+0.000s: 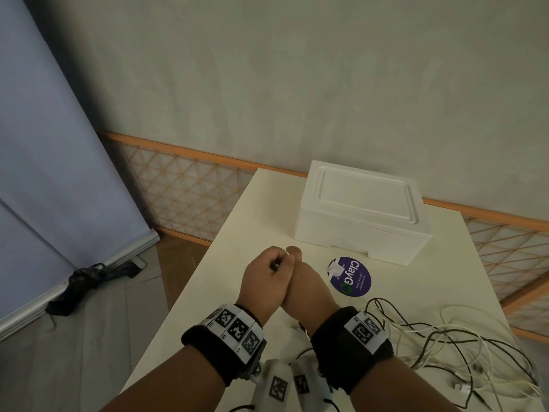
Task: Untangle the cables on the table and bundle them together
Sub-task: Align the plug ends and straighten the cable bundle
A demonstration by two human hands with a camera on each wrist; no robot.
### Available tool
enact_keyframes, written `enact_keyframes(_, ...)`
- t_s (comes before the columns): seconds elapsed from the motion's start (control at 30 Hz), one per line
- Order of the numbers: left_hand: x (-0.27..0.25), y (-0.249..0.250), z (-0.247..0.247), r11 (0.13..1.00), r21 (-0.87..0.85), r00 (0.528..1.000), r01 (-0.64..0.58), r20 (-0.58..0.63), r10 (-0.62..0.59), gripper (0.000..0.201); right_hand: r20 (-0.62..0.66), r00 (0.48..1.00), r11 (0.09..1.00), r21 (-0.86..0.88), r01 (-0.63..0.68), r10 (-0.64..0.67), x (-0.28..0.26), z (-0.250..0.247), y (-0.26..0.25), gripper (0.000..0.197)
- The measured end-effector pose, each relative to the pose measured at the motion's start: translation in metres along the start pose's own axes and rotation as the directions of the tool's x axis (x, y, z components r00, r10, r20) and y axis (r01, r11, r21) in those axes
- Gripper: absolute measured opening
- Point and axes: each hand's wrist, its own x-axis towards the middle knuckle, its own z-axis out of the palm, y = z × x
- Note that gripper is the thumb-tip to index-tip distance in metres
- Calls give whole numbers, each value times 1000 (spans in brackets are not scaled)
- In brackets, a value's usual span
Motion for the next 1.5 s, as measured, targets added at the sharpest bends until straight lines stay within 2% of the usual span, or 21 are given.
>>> enact_keyframes(0.1,7,-4,2,999,35,999,-10,-33,12,33,65,998,981,192,-38,26,0,-2,-2,32)
enact_keyframes(0.23,22,-8,-2,998,-41,995,54,-82,-57,33,65,996,922,380,-76,55,-6,-2,9,47)
enact_keyframes(0.3,31,-12,-7,987,-124,988,104,-104,-117,32,108,994,929,367,-51,11,-14,1,15,36)
enact_keyframes(0.5,36,-19,-17,995,-51,985,84,153,-75,29,200,979,952,293,-87,27,-15,5,30,21)
enact_keyframes(0.57,30,-25,-23,954,-225,969,199,193,-156,46,225,974,927,356,-115,34,-13,2,36,24)
enact_keyframes(0.63,22,-39,-27,868,-355,922,347,296,-248,59,217,974,862,479,-165,66,-13,-2,39,24)
enact_keyframes(0.7,5,-41,-23,864,-289,823,412,524,-217,40,218,974,778,601,-184,62,-14,-7,37,20)
enact_keyframes(0.73,-2,-37,-17,871,-265,765,415,619,-176,28,226,973,770,614,-173,39,-13,-8,35,17)
enact_keyframes(0.77,-8,-31,-11,868,-277,739,413,659,-141,20,230,973,788,596,-152,13,-11,-6,33,15)
enact_keyframes(0.83,-10,-25,3,809,-375,764,453,630,-136,34,223,975,824,554,-122,-5,-8,-2,28,17)
enact_keyframes(0.9,-7,-23,15,690,-524,815,499,554,-169,47,230,973,805,571,-162,33,-6,-4,27,22)
enact_keyframes(0.97,-3,-20,21,627,-613,853,480,492,-172,28,286,958,713,666,-221,30,-8,-11,27,30)
enact_keyframes(1.0,-3,-18,22,638,-616,866,462,469,-173,15,312,950,675,701,-230,0,-9,-16,28,27)
enact_keyframes(1.07,-2,-17,27,693,-585,889,422,416,-191,20,331,943,635,736,-234,-37,-10,-20,32,18)
enact_keyframes(1.17,1,-19,30,713,-568,905,412,346,-248,27,383,920,781,598,-180,-81,-12,-29,31,14)
enact_keyframes(1.23,7,-19,28,653,-636,909,412,243,-337,32,434,898,903,410,-127,-71,-15,-31,34,35)
enact_keyframes(1.27,11,-18,27,625,-676,910,391,183,-371,34,390,921,947,297,-121,-4,-18,-33,37,45)
enact_keyframes(1.33,18,-14,22,571,-738,897,360,104,-430,29,102,990,974,195,-112,93,-21,-42,37,53)
enact_keyframes(1.4,20,-12,21,619,-695,887,366,59,-458,26,-141,988,973,211,96,-67,-20,-52,29,51)
enact_keyframes(1.47,19,-14,24,702,-622,919,347,75,-387,21,-143,939,921,193,337,-314,-15,-60,17,55)
enact_keyframes(1.5,15,-13,25,690,-639,925,341,96,-368,25,-119,905,885,194,424,-408,-13,-63,12,55)
